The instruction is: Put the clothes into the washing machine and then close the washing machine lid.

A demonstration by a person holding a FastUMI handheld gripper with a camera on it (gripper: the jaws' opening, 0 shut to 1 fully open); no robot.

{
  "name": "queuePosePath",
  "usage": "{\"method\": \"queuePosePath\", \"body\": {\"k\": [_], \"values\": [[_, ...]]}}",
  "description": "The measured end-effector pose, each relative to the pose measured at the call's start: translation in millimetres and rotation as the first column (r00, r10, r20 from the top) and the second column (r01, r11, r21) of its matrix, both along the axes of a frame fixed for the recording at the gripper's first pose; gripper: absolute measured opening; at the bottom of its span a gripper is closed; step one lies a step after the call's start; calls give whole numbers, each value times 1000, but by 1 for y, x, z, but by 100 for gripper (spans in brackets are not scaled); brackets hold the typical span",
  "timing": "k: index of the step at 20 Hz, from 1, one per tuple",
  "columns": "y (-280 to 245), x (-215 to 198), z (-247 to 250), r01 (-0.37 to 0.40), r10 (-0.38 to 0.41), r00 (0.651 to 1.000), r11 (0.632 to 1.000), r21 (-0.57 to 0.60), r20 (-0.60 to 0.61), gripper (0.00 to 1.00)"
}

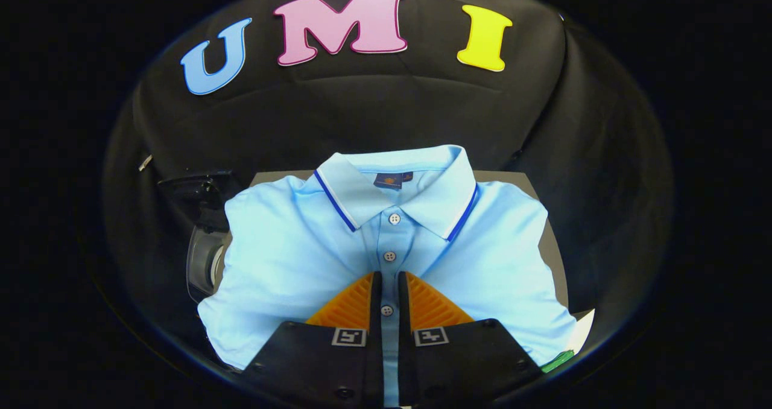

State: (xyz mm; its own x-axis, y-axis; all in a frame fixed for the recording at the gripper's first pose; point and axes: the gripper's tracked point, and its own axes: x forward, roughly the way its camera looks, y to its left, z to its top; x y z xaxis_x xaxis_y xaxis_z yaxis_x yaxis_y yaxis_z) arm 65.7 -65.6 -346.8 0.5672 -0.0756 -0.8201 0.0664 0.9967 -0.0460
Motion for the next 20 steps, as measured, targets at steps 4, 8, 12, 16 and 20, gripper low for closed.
{"method": "queuePosePath", "body": {"k": [4,8,12,16,20], "values": [[0,0,3,13,-13,1000,998,57,6,14],[1,0,13,27,-34,998,992,126,55,14],[3,2,35,8,-30,991,985,173,129,14],[8,3,60,-35,-6,984,974,226,178,14],[21,10,83,-95,31,972,958,271,232,14]]}}
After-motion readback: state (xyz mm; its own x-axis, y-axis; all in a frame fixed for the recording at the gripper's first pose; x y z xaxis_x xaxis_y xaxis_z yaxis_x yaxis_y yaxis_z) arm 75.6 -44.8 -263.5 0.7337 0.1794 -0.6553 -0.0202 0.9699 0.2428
